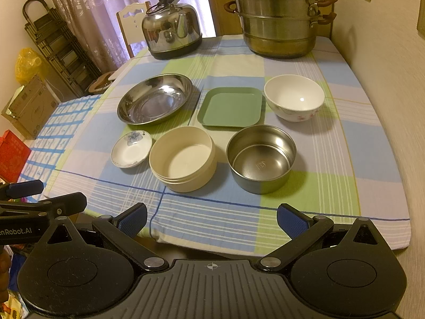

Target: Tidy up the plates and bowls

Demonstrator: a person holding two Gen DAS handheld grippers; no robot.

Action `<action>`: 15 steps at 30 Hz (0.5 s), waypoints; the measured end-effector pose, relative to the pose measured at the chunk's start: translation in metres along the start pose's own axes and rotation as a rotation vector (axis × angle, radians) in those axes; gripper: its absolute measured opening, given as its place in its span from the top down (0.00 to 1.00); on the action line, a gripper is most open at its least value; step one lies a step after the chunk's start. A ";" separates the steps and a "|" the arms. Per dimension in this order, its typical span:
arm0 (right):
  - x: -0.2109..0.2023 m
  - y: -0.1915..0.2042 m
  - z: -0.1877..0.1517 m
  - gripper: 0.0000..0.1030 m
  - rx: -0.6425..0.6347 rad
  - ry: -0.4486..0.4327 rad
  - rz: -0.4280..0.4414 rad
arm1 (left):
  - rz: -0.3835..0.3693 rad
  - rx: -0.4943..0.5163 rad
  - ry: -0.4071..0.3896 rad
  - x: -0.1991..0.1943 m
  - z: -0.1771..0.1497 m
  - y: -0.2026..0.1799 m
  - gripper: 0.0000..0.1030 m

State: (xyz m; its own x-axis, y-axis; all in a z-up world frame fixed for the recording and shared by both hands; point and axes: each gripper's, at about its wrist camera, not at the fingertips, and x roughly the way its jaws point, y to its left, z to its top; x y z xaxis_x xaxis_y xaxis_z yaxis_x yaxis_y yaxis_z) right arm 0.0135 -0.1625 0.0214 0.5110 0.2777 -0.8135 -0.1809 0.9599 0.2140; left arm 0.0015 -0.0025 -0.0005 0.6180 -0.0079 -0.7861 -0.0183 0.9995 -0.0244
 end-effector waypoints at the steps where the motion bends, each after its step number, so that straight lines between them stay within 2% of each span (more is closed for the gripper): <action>1: 0.000 0.000 0.000 0.00 0.000 0.000 0.000 | 0.000 0.000 0.001 0.000 0.001 -0.002 0.00; 15: 0.002 -0.001 0.002 0.00 0.000 0.000 -0.001 | -0.003 -0.001 0.003 0.001 0.002 -0.004 0.00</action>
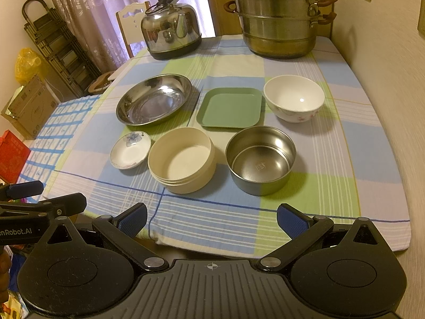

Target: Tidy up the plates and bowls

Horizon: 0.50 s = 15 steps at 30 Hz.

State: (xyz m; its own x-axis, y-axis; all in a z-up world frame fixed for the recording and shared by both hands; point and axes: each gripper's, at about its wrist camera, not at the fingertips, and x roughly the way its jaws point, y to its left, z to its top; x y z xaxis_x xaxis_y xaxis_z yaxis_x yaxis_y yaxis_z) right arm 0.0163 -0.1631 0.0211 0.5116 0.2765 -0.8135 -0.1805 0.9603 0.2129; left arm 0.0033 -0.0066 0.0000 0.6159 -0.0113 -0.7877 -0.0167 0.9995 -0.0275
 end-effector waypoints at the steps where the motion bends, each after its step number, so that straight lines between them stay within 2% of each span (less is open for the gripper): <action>1: 0.000 0.000 0.000 0.00 0.000 0.000 0.000 | 0.000 0.000 0.000 0.000 0.000 0.001 0.00; 15: 0.000 -0.003 0.002 0.00 0.001 0.000 0.000 | -0.003 -0.001 0.001 0.001 0.000 0.001 0.00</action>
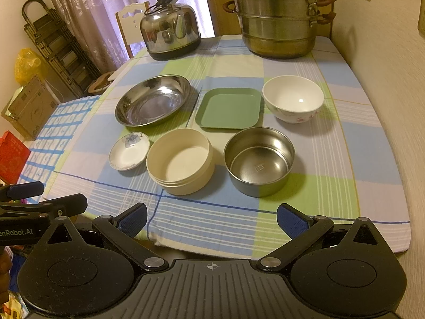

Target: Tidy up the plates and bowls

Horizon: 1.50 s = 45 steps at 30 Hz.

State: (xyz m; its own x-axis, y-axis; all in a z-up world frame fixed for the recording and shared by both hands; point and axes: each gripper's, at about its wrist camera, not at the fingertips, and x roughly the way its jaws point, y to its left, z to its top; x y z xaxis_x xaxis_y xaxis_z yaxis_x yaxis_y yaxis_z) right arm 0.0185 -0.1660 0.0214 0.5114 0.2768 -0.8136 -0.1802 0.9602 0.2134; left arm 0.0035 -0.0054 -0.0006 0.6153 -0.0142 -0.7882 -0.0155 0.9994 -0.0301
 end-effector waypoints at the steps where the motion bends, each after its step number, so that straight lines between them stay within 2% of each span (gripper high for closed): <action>1: 0.000 0.000 0.000 0.00 0.000 0.000 0.000 | 0.000 -0.001 0.001 0.000 0.000 0.000 0.00; 42: 0.000 -0.005 0.003 0.00 0.003 -0.002 0.002 | 0.007 -0.005 0.007 0.002 -0.001 -0.005 0.00; 45: -0.002 -0.010 0.011 0.00 0.002 -0.015 0.004 | 0.009 -0.005 0.007 0.005 -0.001 -0.006 0.00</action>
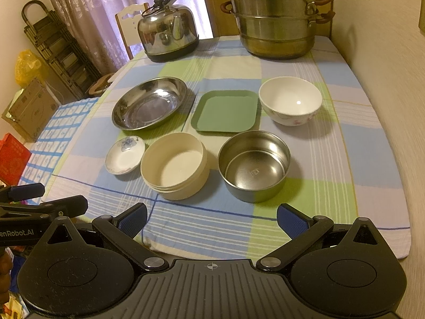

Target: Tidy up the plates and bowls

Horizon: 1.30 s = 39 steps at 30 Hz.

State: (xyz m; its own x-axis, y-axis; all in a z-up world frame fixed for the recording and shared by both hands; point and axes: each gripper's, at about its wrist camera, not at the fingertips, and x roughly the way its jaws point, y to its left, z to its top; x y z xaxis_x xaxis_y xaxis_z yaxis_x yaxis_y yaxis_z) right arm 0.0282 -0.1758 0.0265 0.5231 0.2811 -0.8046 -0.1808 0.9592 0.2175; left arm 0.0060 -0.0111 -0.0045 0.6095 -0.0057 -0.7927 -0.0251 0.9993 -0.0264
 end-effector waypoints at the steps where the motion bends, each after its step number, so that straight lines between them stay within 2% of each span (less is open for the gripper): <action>1: 0.000 0.000 -0.001 0.00 -0.001 -0.004 -0.001 | 0.006 0.001 -0.003 0.001 0.001 -0.001 0.00; 20: 0.018 -0.021 0.016 0.00 0.037 -0.058 0.022 | 0.008 0.025 0.000 0.027 0.032 -0.007 0.01; 27: 0.035 -0.025 0.032 0.00 0.071 -0.107 0.026 | -0.039 0.053 -0.011 0.053 0.059 -0.002 0.05; 33: 0.054 -0.027 0.052 0.00 0.106 -0.172 0.005 | -0.092 0.086 -0.013 0.090 0.086 0.003 0.11; 37: 0.075 -0.030 0.068 0.16 0.136 -0.182 -0.007 | -0.129 0.110 -0.011 0.116 0.106 0.004 0.12; 39: 0.087 -0.032 0.075 0.18 0.158 -0.180 -0.024 | -0.145 0.129 -0.007 0.130 0.115 0.004 0.14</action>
State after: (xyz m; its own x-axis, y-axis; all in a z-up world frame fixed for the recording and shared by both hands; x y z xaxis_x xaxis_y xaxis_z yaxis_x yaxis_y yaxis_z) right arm 0.1420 -0.1796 -0.0091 0.6680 0.2462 -0.7022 -0.0419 0.9546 0.2948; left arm 0.1765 -0.0039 -0.0379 0.6049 -0.1501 -0.7821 0.1646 0.9844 -0.0615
